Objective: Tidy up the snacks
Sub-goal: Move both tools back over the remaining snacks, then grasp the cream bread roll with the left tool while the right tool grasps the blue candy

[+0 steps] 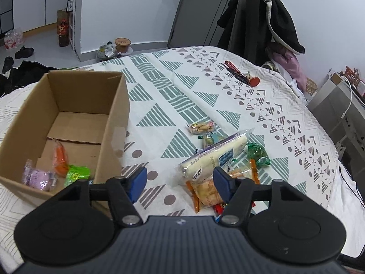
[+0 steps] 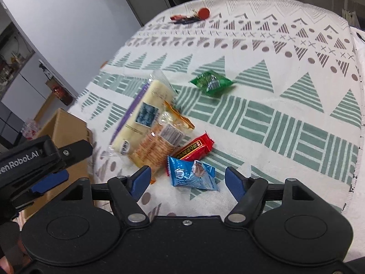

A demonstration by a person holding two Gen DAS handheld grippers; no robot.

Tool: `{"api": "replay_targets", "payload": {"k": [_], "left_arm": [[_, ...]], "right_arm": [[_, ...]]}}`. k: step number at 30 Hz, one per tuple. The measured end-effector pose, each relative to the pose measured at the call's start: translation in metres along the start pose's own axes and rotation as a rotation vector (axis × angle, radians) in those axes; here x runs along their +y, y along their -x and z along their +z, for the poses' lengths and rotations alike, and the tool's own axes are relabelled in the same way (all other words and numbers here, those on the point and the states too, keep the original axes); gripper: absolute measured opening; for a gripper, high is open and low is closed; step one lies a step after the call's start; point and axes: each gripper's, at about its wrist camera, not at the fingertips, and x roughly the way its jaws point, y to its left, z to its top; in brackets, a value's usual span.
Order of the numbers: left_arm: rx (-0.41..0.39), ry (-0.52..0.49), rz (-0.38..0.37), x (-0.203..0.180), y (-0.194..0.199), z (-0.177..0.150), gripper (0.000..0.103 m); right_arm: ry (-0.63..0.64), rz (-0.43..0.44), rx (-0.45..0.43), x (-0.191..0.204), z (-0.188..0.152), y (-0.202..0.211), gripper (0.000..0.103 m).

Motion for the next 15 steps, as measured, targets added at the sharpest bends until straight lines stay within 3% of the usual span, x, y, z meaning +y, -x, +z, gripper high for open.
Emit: {"api": "replay_targets", "payload": {"k": [7, 9, 15], "left_arm": [[0.006, 0.013, -0.019, 0.006, -0.023, 0.004, 0.058], [0.011, 0.009, -0.028, 0.006, -0.029, 0.004, 0.058], [0.037, -0.014, -0.048, 0.003, -0.049, 0.004, 0.058]], "right_arm": [[0.01, -0.045, 0.046, 0.002, 0.002, -0.026, 0.068], [0.028, -0.066, 0.079, 0.004, 0.001, -0.036, 0.044], [0.023, -0.115, 0.046, 0.002, 0.005, -0.039, 0.031]]}}
